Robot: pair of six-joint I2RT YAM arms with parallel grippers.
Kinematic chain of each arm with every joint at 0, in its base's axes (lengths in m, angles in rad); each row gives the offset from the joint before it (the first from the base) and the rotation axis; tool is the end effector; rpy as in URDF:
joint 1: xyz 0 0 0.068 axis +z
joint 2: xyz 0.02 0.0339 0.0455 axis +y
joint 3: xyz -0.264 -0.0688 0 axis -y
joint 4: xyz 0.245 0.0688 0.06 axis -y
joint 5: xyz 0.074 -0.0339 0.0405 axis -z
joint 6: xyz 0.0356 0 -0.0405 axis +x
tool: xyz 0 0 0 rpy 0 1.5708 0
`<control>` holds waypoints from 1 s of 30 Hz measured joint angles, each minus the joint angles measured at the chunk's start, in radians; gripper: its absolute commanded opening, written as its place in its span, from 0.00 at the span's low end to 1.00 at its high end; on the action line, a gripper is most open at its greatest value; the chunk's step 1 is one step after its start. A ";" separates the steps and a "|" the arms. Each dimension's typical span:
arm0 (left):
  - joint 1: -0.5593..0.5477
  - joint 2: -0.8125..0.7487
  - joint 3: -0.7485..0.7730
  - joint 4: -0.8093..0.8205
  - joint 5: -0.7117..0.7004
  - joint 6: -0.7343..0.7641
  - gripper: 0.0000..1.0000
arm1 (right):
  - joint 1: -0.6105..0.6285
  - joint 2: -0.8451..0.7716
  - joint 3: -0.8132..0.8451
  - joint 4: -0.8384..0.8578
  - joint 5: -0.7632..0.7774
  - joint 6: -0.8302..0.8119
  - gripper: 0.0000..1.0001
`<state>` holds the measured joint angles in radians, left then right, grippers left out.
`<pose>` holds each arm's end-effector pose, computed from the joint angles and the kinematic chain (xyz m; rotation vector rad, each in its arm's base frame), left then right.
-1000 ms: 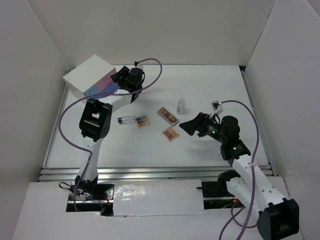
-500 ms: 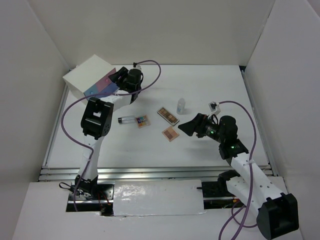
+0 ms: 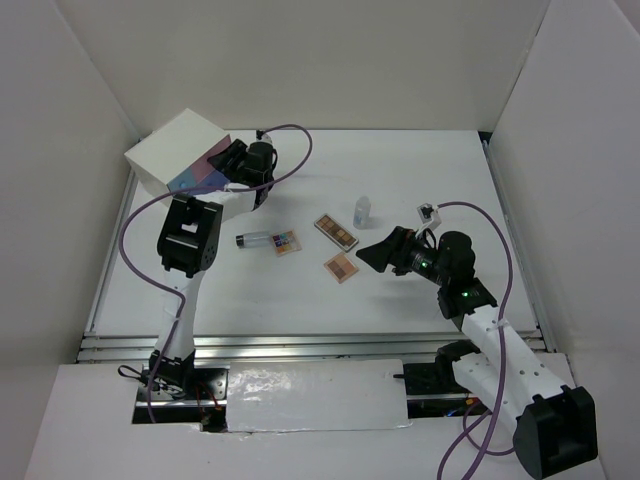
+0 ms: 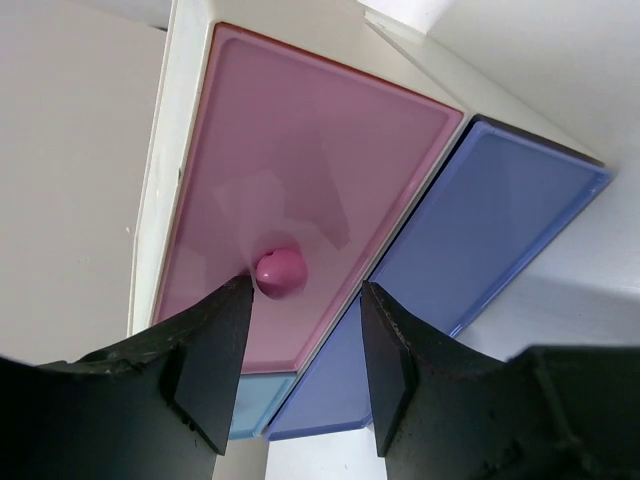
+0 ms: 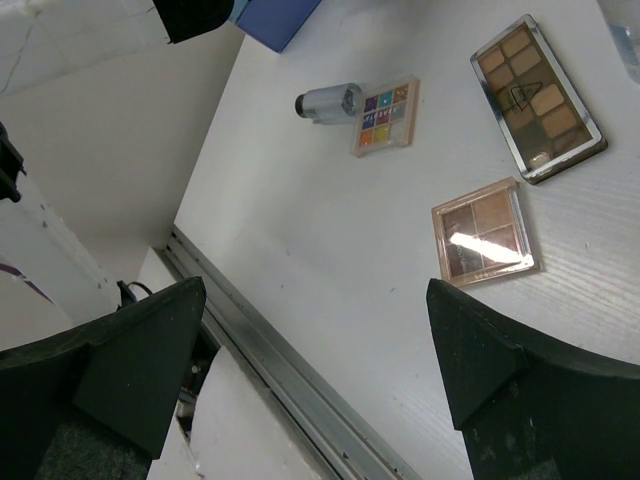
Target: Organize the makeup
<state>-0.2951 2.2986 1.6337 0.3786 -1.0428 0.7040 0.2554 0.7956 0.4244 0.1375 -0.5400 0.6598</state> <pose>0.5004 -0.1200 0.1807 0.1766 1.8794 1.2389 0.1763 0.0650 0.2449 -0.0250 1.9196 1.1202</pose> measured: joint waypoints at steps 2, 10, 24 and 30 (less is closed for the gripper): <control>0.000 0.000 0.000 0.003 0.000 0.001 0.59 | 0.000 0.000 0.000 0.000 0.000 0.000 1.00; -0.002 0.000 0.014 0.024 -0.002 0.037 0.57 | 0.000 0.000 0.000 0.001 -0.002 0.000 1.00; -0.002 0.026 0.046 0.089 -0.014 0.109 0.43 | 0.000 0.000 0.000 0.004 -0.017 0.000 1.00; -0.002 0.030 0.045 0.121 -0.021 0.132 0.47 | 0.000 0.000 0.000 0.004 -0.017 0.000 1.00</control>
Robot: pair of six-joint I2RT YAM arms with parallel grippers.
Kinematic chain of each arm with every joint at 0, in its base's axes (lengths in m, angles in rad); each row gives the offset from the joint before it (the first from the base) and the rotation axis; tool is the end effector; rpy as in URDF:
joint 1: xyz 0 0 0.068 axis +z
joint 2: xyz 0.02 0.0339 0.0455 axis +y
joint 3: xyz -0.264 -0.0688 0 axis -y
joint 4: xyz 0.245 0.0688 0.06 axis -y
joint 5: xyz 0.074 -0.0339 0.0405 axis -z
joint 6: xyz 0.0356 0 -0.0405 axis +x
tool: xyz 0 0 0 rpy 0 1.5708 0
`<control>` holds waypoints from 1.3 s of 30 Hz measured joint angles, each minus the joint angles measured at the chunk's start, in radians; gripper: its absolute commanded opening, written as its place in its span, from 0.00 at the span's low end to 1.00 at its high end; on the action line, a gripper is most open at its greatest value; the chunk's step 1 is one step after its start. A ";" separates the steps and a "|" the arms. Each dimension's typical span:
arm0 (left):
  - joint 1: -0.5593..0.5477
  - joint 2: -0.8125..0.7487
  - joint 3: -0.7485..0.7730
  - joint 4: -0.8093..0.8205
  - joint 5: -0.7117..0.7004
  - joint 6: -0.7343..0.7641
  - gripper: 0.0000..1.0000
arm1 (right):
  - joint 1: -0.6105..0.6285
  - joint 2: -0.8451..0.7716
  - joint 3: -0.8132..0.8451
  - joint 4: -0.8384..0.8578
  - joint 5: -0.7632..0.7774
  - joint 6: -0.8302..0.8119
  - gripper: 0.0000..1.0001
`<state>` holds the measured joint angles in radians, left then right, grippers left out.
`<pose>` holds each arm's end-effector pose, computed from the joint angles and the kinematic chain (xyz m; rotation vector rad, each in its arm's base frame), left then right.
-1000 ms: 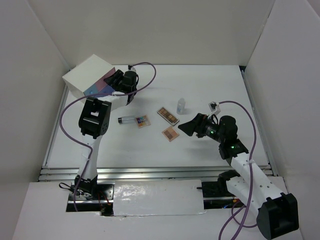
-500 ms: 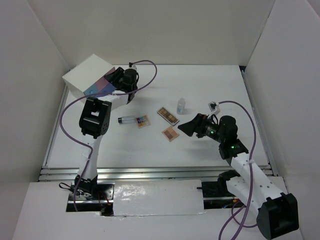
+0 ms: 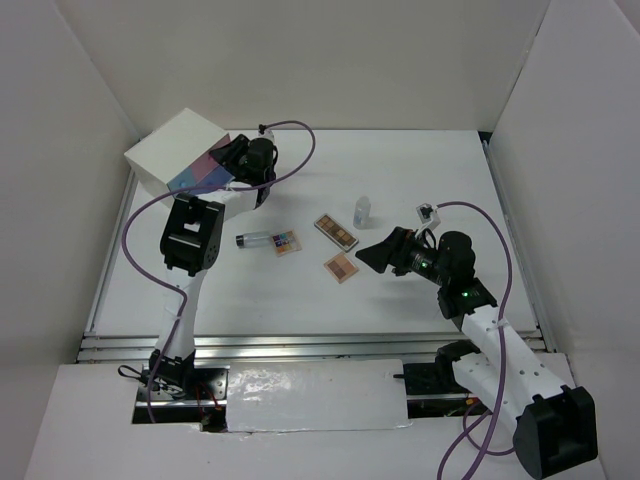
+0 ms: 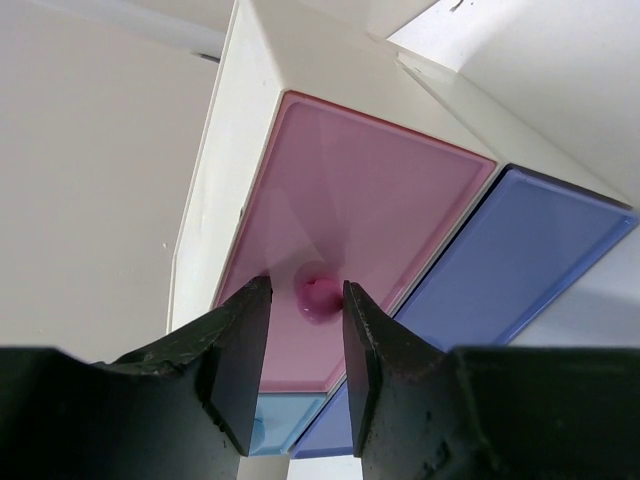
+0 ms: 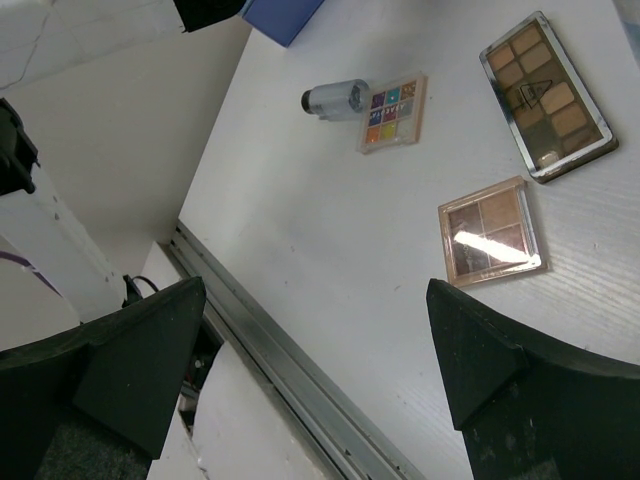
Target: Organize the makeup
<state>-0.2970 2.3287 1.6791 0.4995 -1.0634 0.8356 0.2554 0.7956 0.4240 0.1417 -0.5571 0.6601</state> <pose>0.5093 -0.1233 0.1912 0.1779 1.8106 1.2920 0.1760 0.0654 0.2453 -0.0396 1.9176 1.1354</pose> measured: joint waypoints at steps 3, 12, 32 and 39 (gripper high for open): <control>0.000 0.000 -0.004 0.008 -0.001 0.003 0.47 | 0.000 0.000 0.000 0.000 0.000 0.000 1.00; 0.002 0.000 -0.026 0.026 -0.004 0.003 0.44 | 0.000 0.000 0.000 0.000 0.000 0.000 1.00; 0.014 0.032 -0.025 0.048 -0.026 0.007 0.53 | 0.000 0.002 0.000 0.001 -0.002 0.000 1.00; 0.014 0.059 -0.015 0.108 -0.048 0.057 0.50 | 0.000 0.008 0.000 0.011 -0.006 0.001 1.00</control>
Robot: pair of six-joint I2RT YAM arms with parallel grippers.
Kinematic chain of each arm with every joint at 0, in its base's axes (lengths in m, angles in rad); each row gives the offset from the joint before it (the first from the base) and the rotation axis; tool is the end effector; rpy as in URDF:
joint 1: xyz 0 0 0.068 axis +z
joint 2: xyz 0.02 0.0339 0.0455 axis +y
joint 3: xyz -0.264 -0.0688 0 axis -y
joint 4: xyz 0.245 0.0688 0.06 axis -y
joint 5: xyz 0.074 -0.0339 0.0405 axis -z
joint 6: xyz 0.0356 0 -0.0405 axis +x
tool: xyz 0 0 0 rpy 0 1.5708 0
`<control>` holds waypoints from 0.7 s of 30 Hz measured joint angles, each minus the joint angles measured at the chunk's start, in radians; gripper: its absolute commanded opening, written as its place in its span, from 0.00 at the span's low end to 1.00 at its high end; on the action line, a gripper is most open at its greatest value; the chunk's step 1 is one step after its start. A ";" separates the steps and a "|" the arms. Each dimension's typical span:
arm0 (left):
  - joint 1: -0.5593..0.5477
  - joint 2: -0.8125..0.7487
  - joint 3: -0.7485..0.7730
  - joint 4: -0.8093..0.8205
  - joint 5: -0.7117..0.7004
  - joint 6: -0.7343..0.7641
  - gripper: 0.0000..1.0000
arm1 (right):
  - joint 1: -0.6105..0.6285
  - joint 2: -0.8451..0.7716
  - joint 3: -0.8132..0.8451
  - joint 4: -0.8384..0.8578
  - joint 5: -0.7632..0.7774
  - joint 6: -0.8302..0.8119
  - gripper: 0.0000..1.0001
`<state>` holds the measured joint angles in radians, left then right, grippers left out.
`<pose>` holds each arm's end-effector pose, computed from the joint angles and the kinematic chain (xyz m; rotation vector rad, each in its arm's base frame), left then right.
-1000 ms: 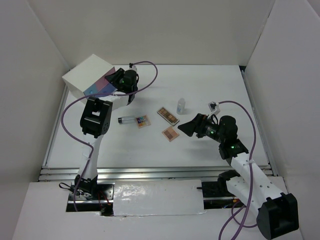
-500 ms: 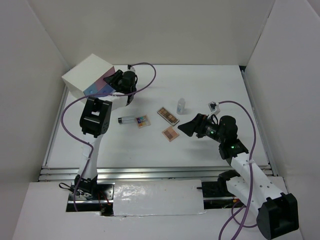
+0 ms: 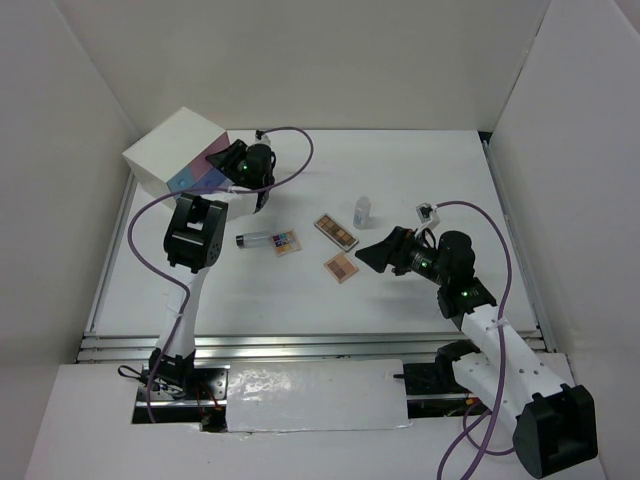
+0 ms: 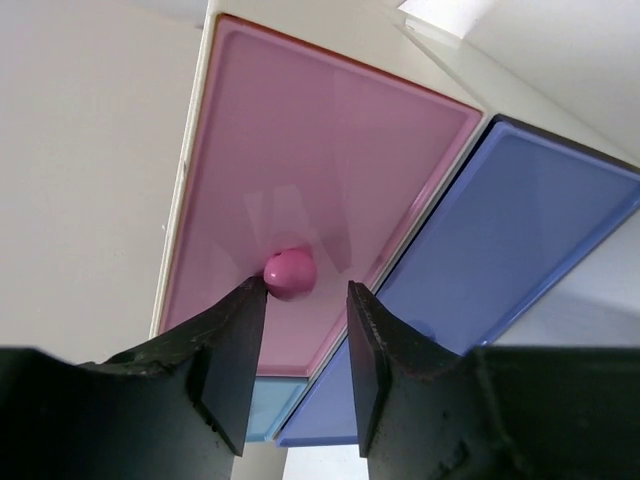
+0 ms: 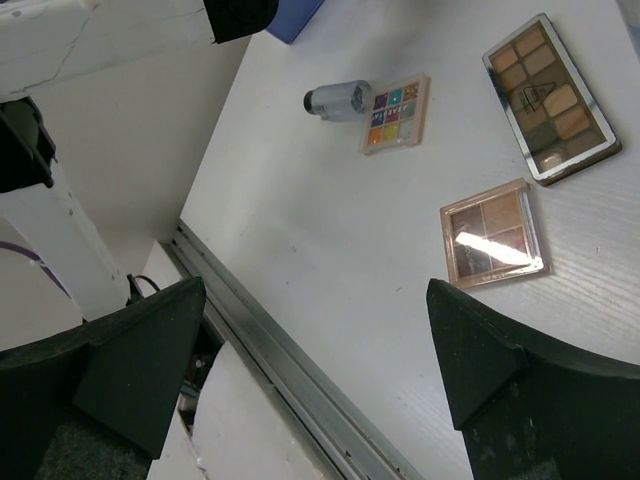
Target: Organize the makeup
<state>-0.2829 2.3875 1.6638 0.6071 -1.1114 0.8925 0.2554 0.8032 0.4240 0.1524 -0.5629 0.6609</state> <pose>0.5130 -0.1159 0.1665 0.1506 1.8109 1.3669 0.1770 0.0659 0.2451 -0.0447 1.9153 1.1411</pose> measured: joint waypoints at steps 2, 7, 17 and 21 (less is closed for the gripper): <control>0.000 0.000 0.007 -0.001 0.000 0.002 0.49 | 0.000 0.000 0.000 0.006 -0.001 0.000 1.00; 0.000 0.000 0.026 0.001 -0.002 0.019 0.49 | 0.000 0.000 0.000 0.019 -0.002 0.000 1.00; 0.000 0.008 0.040 0.013 -0.003 0.033 0.41 | 0.000 0.000 0.000 0.019 -0.002 0.000 1.00; 0.000 0.028 0.047 0.029 -0.009 0.053 0.31 | 0.000 0.000 0.000 0.019 -0.002 0.000 1.00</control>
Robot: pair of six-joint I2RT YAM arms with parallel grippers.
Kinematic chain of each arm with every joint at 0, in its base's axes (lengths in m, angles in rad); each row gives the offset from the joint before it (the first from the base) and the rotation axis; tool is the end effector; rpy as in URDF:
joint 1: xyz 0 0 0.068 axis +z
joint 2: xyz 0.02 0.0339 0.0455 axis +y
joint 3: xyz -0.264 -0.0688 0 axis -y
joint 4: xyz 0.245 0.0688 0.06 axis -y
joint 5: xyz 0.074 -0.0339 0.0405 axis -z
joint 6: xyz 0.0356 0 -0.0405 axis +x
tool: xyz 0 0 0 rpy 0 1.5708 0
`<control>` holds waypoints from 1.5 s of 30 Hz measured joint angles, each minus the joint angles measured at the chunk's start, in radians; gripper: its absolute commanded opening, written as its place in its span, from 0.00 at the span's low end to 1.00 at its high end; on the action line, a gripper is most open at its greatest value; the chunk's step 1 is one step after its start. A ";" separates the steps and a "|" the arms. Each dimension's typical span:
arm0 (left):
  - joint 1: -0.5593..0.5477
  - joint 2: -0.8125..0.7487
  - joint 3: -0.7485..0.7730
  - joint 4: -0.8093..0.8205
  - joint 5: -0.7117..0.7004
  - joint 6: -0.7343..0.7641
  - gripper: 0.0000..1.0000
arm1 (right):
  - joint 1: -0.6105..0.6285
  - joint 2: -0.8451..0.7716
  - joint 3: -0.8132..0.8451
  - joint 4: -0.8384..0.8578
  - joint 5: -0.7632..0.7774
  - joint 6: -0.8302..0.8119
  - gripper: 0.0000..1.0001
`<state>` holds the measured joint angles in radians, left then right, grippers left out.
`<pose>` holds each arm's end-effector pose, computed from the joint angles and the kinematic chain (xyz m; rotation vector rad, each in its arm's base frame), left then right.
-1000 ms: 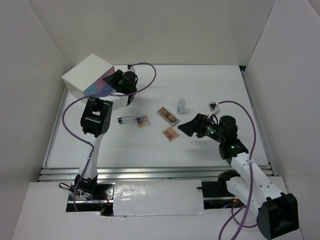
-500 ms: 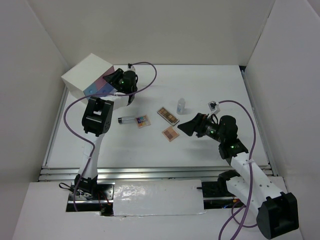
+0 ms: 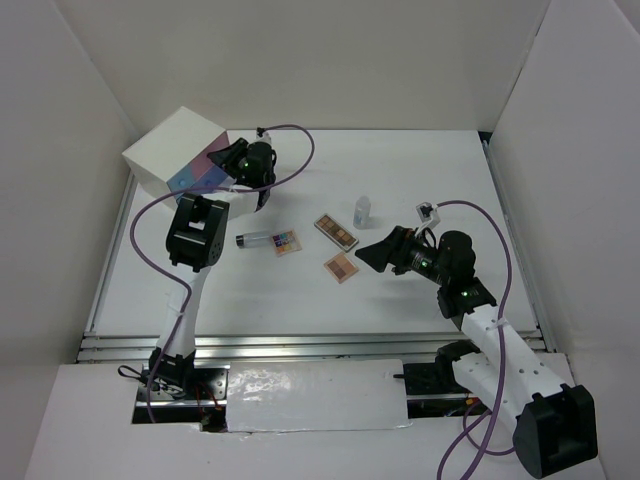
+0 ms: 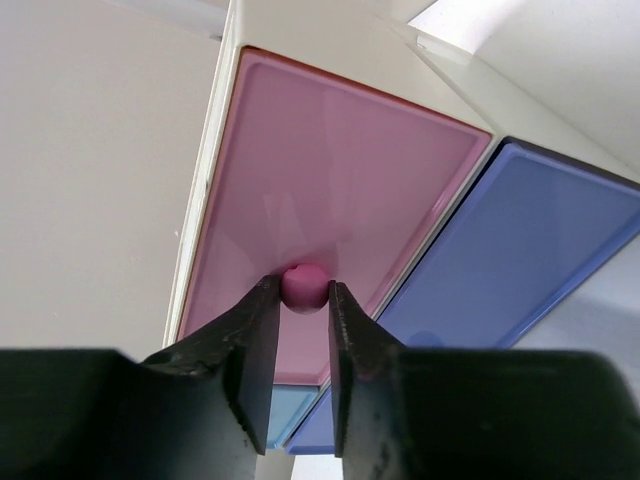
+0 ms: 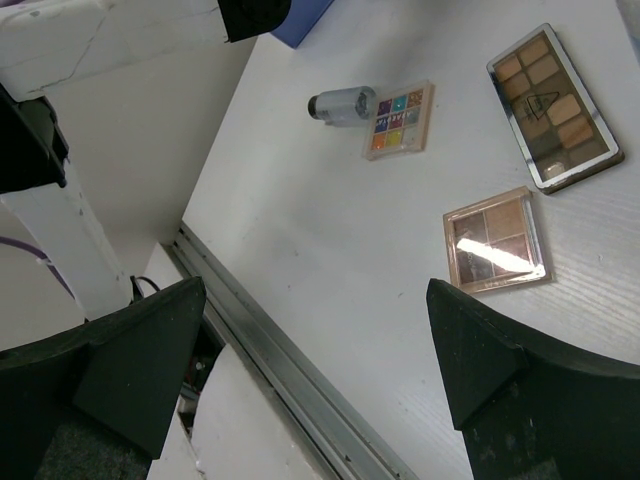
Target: Organize the makeup
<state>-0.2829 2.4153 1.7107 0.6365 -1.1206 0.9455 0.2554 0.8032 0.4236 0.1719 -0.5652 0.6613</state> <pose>0.5200 -0.1178 0.1698 0.1511 1.7917 1.3916 0.1774 0.0660 0.2470 -0.0539 1.8965 1.1438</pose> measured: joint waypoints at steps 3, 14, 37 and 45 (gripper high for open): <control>0.000 0.002 0.002 0.007 -0.002 -0.001 0.28 | 0.000 0.000 0.000 0.000 0.000 0.000 1.00; -0.010 0.003 -0.006 0.036 -0.009 0.005 0.08 | 0.000 0.000 0.000 0.000 0.000 0.000 1.00; -0.222 -0.070 -0.206 0.203 -0.130 0.071 0.31 | 0.000 -0.034 -0.005 -0.003 0.006 -0.001 1.00; -0.232 -0.087 -0.215 0.188 -0.150 0.042 0.77 | 0.000 -0.034 -0.005 -0.003 0.005 -0.001 1.00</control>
<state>-0.5148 2.3280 1.4960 0.8242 -1.2709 0.9874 0.2554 0.7696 0.4187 0.1684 -0.5602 0.6601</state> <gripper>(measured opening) 0.738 0.997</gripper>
